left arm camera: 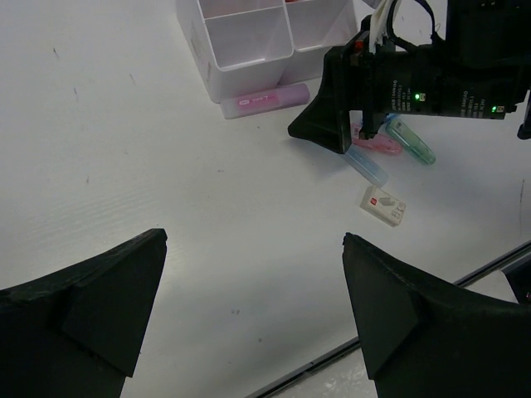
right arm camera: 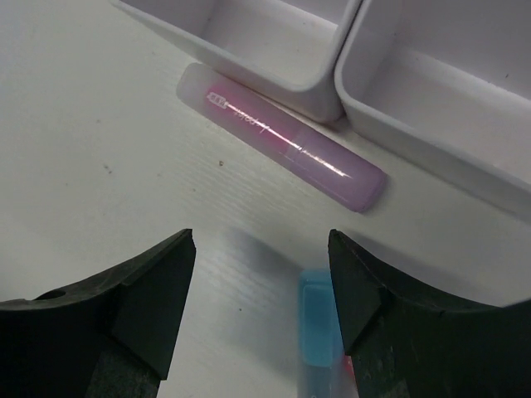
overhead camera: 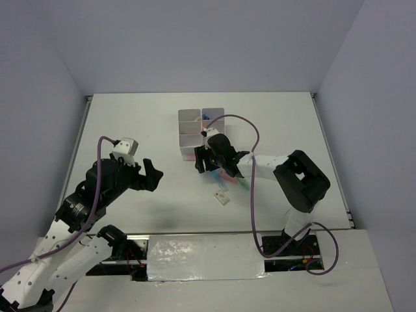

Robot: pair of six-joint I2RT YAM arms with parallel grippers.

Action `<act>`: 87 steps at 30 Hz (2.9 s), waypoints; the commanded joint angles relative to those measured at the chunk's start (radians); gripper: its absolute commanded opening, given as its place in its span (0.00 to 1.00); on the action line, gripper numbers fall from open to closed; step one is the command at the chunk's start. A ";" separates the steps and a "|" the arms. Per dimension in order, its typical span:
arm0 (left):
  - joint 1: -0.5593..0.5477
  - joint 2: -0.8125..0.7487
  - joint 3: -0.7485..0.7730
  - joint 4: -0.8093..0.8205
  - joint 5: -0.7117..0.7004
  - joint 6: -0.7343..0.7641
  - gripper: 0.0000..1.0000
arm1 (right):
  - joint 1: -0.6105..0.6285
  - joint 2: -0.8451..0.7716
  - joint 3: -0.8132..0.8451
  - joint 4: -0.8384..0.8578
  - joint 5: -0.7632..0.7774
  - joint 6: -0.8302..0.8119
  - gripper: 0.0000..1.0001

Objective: Sort the stationery into containers
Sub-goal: Move the pen to the center of the board, then pick up the pen from the center of the board.

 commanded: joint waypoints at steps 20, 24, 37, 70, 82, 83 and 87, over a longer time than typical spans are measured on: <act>0.003 -0.001 -0.006 0.066 0.084 0.041 0.99 | -0.038 0.081 -0.002 0.168 0.128 0.019 0.72; 0.003 0.001 -0.006 0.066 0.098 0.042 0.99 | -0.038 0.093 -0.010 0.206 0.078 0.007 0.72; 0.003 -0.002 -0.007 0.067 0.106 0.045 0.99 | 0.036 0.063 -0.065 0.267 -0.089 0.007 0.71; 0.003 -0.001 -0.007 0.072 0.127 0.051 0.99 | 0.123 0.192 0.131 0.068 0.041 -0.165 0.66; 0.003 -0.005 -0.009 0.072 0.129 0.051 0.99 | 0.188 0.296 0.186 0.022 0.107 -0.172 0.40; 0.003 -0.005 -0.007 0.072 0.127 0.051 0.99 | 0.198 0.291 0.176 0.027 0.108 -0.171 0.36; 0.005 -0.016 -0.007 0.070 0.121 0.048 0.99 | 0.240 0.243 0.108 0.037 0.122 -0.165 0.02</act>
